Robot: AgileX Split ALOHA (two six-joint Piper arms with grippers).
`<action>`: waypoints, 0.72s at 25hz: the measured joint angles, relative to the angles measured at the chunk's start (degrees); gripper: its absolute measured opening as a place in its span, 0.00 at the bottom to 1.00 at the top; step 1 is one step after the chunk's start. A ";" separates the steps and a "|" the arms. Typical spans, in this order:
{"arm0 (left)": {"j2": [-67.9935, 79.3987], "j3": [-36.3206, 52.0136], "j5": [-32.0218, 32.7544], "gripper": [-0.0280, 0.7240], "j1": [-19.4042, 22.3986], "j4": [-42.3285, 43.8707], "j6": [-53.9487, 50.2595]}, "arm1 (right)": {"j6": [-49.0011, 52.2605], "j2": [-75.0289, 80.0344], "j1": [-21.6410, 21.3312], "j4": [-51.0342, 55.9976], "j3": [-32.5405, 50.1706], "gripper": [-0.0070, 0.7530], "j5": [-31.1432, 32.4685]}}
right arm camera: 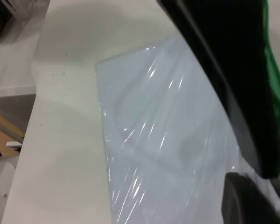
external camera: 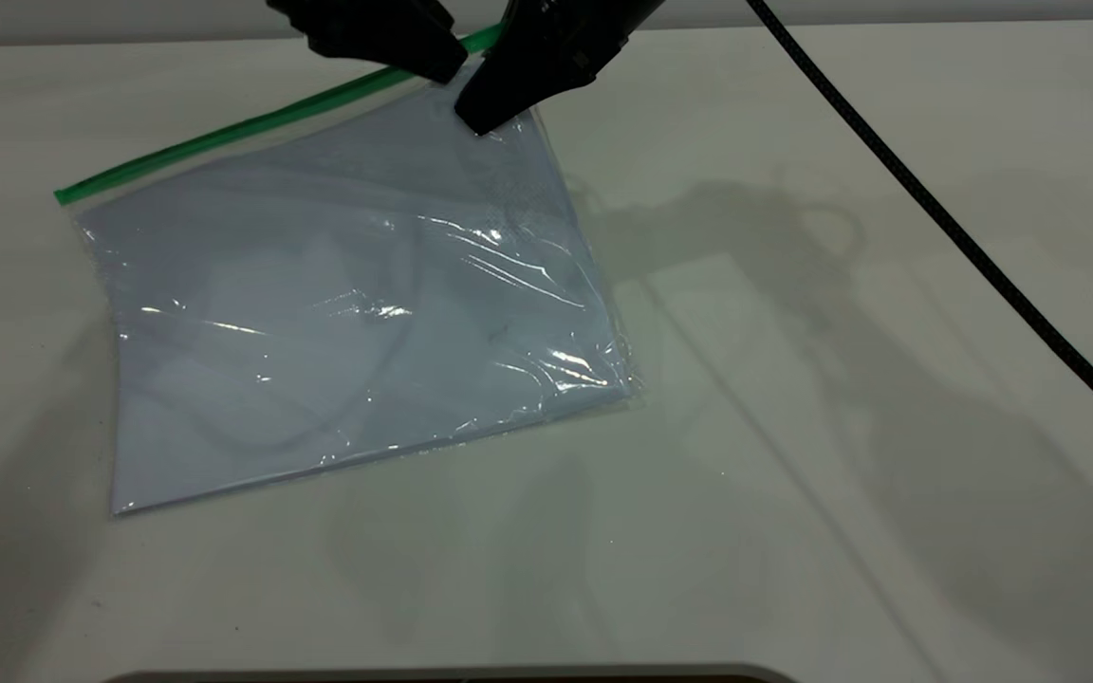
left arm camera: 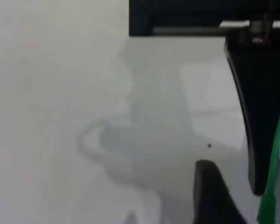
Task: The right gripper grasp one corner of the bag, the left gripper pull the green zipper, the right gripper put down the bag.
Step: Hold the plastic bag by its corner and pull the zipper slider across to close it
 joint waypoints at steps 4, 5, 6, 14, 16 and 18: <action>0.00 0.00 0.35 0.42 -0.11 -0.27 0.51 | 0.00 0.00 0.00 -0.06 0.00 0.05 -0.01; 0.00 0.00 0.47 0.38 -0.11 -0.27 0.51 | 0.00 0.00 0.00 -0.06 0.00 0.05 -0.01; 0.00 0.00 0.61 0.34 -0.11 -0.27 0.51 | 0.00 0.00 0.00 -0.10 0.00 0.05 -0.01; 0.00 0.00 1.02 0.24 -0.11 -0.27 -0.19 | 0.19 0.00 0.00 -0.10 0.00 0.05 -0.01; 0.00 0.00 1.07 0.24 -0.11 0.19 -0.79 | 0.19 0.00 0.00 -0.10 0.00 0.05 -0.01; 0.00 0.00 1.33 0.24 -0.11 1.50 -1.29 | 0.19 0.00 0.00 -0.12 0.00 0.05 0.05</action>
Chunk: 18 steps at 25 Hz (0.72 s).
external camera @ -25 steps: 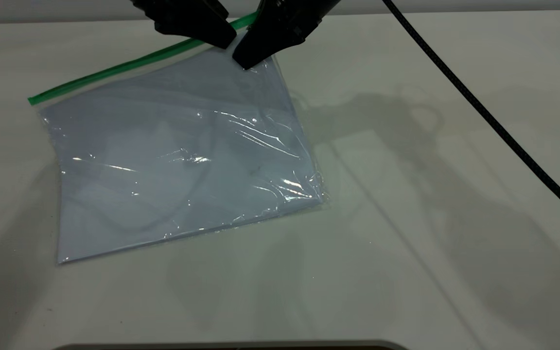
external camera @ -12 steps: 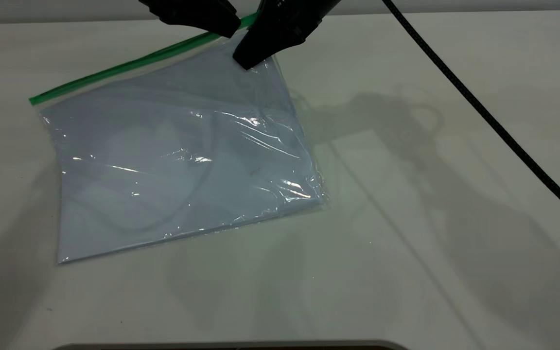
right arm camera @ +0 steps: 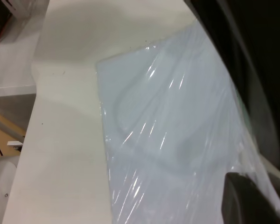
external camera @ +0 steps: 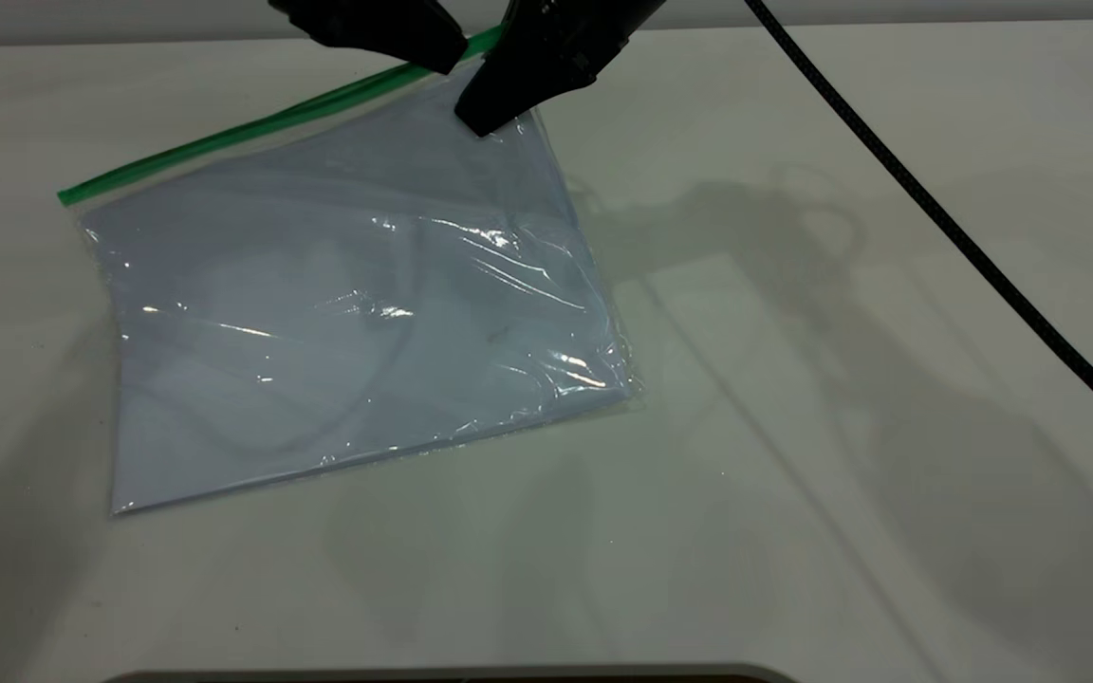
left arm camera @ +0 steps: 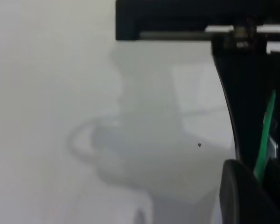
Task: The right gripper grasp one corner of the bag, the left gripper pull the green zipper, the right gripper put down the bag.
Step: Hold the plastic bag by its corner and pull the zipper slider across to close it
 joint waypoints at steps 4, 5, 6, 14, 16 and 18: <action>0.00 0.00 0.11 0.19 0.00 0.88 -0.57 | 0.05 0.00 -0.06 -0.24 0.00 0.05 0.23; 0.00 0.00 0.11 0.17 0.00 0.88 -0.57 | 0.22 0.00 -0.06 -0.24 0.00 0.05 0.23; 0.00 0.00 0.19 0.14 0.00 0.88 -0.57 | 0.22 0.00 -0.13 -0.24 0.00 0.05 0.23; 0.00 -0.18 -0.10 0.11 -0.24 0.82 -0.57 | 1.52 0.00 -1.75 0.13 0.00 0.05 1.90; 0.00 -0.30 -0.23 0.11 -0.19 0.82 -0.57 | 1.57 0.00 -2.65 0.62 0.00 0.05 2.25; 0.00 -0.37 -0.42 0.11 -0.01 0.76 -0.57 | 1.98 0.00 -3.77 1.20 0.00 0.05 2.70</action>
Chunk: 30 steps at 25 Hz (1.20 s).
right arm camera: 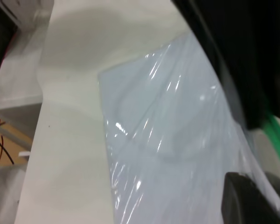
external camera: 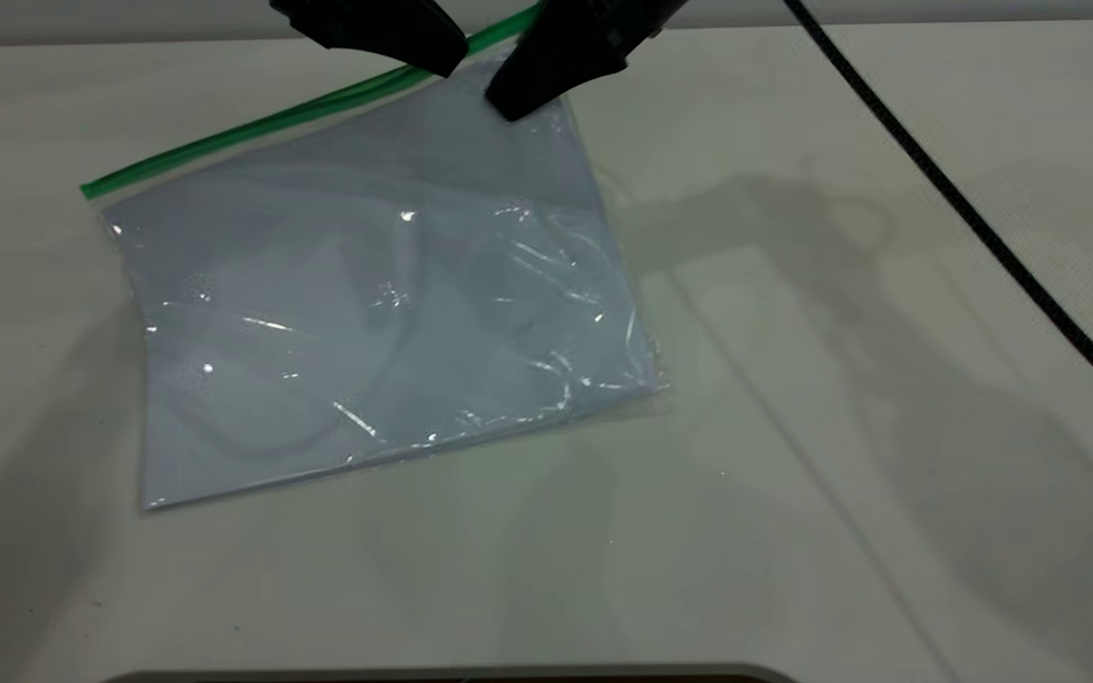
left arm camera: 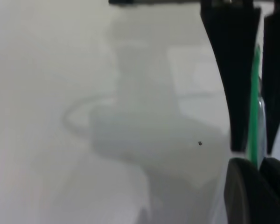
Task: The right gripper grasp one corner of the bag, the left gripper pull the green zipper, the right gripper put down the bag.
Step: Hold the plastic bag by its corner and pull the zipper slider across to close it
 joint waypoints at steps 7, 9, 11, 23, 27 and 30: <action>0.00 0.00 -0.93 0.11 2.22 0.87 0.00 | 1.84 0.00 -5.00 1.70 0.00 0.05 1.42; 0.00 0.00 -0.98 0.11 3.08 1.81 -0.71 | 2.36 0.00 -6.17 1.75 0.00 0.05 1.65; 0.00 0.00 -0.98 0.11 4.13 3.24 -2.07 | 2.56 0.00 -7.12 1.75 0.00 0.05 1.67; 0.00 -0.06 4.59 0.11 11.05 16.93 -15.66 | 5.14 0.00 -7.98 0.87 0.00 0.05 -1.01; 0.00 -0.11 6.50 0.11 12.62 20.19 -18.55 | 5.22 0.00 -7.93 0.68 0.00 0.05 -1.28; 0.00 -0.11 7.40 0.11 13.25 21.85 -19.81 | 5.67 0.00 -7.93 0.28 0.00 0.05 -1.58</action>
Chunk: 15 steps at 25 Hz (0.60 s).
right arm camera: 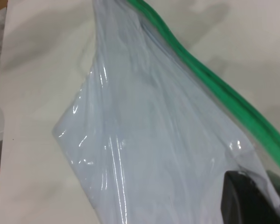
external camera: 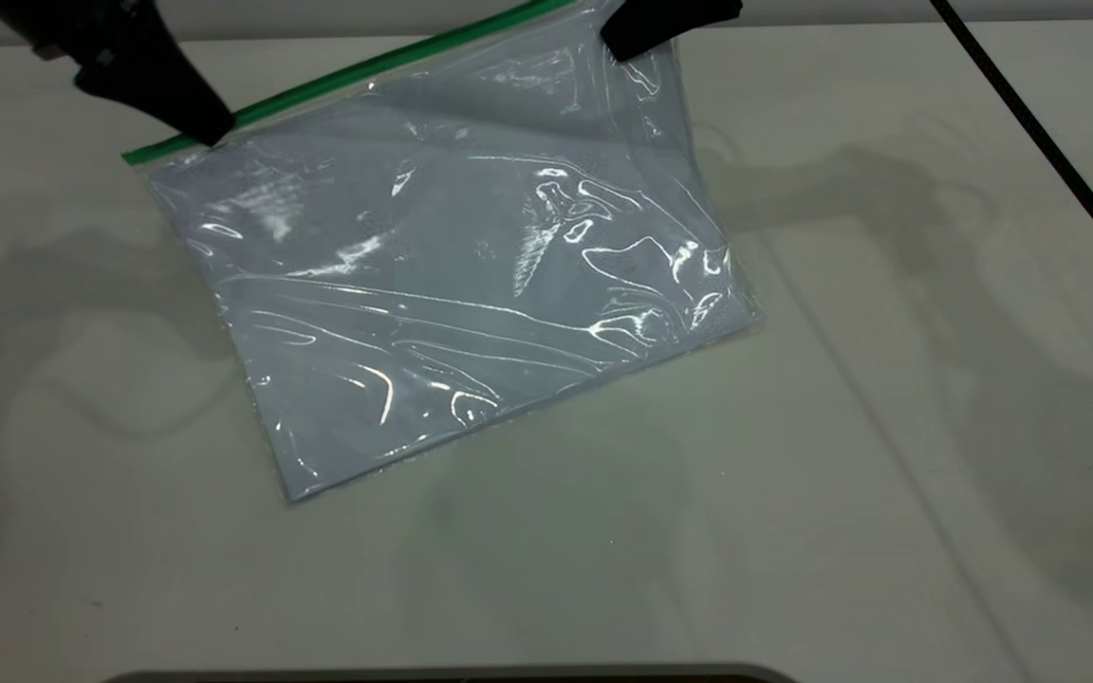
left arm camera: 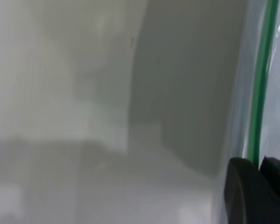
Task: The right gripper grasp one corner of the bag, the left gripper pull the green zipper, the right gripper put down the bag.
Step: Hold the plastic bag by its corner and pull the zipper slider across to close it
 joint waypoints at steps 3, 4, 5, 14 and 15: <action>0.00 0.00 0.82 0.11 0.06 0.80 -0.35 | 0.93 0.00 0.00 -0.40 0.00 0.05 -0.43; 0.00 0.00 0.87 0.11 0.06 1.24 -0.47 | 0.98 0.00 0.00 -0.46 0.00 0.05 -0.54; 0.00 0.00 0.90 0.11 0.06 1.78 -0.65 | 1.06 0.00 0.00 -0.67 0.00 0.05 -0.59; 0.00 0.00 1.70 0.11 0.12 5.91 -3.47 | 3.93 0.00 -0.05 -3.09 0.00 0.05 -1.88; 0.00 0.00 1.70 0.11 0.12 5.98 -3.47 | 3.98 0.00 -0.05 -3.15 0.00 0.06 -1.95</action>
